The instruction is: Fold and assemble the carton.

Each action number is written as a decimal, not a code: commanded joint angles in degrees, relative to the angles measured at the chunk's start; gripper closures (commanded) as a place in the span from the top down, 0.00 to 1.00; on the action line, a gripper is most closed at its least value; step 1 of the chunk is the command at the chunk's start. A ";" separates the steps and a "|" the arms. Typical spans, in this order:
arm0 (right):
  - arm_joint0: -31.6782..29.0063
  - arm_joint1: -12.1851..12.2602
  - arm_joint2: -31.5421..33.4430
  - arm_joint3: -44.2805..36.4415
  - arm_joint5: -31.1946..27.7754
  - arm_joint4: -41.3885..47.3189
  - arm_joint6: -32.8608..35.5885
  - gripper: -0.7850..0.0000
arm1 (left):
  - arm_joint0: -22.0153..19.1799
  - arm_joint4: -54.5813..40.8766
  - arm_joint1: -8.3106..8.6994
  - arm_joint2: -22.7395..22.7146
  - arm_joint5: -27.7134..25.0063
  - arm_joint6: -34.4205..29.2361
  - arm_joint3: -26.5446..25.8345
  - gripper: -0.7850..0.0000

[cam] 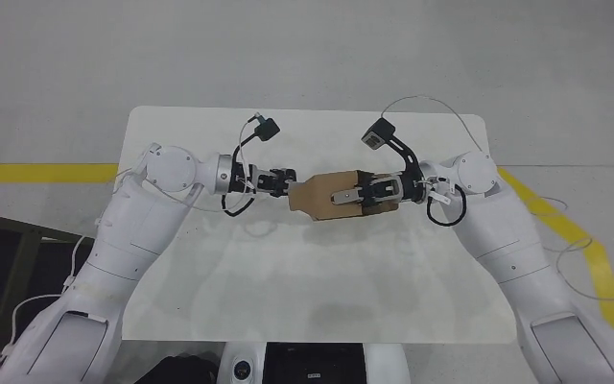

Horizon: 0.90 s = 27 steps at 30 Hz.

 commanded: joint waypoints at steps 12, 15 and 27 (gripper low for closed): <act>0.00 -0.20 -0.50 -0.18 0.22 -0.01 0.21 0.00 | -1.15 -0.62 -0.32 0.74 -0.46 0.32 0.90 1.00; 0.01 -0.22 -0.52 -0.15 0.19 -0.03 0.19 0.00 | -1.17 -0.73 -0.33 0.78 -0.51 0.37 0.96 1.00; -0.22 0.35 2.39 1.78 -1.70 -0.35 -1.71 0.00 | -0.24 -0.77 0.26 -1.04 -0.55 0.60 0.96 1.00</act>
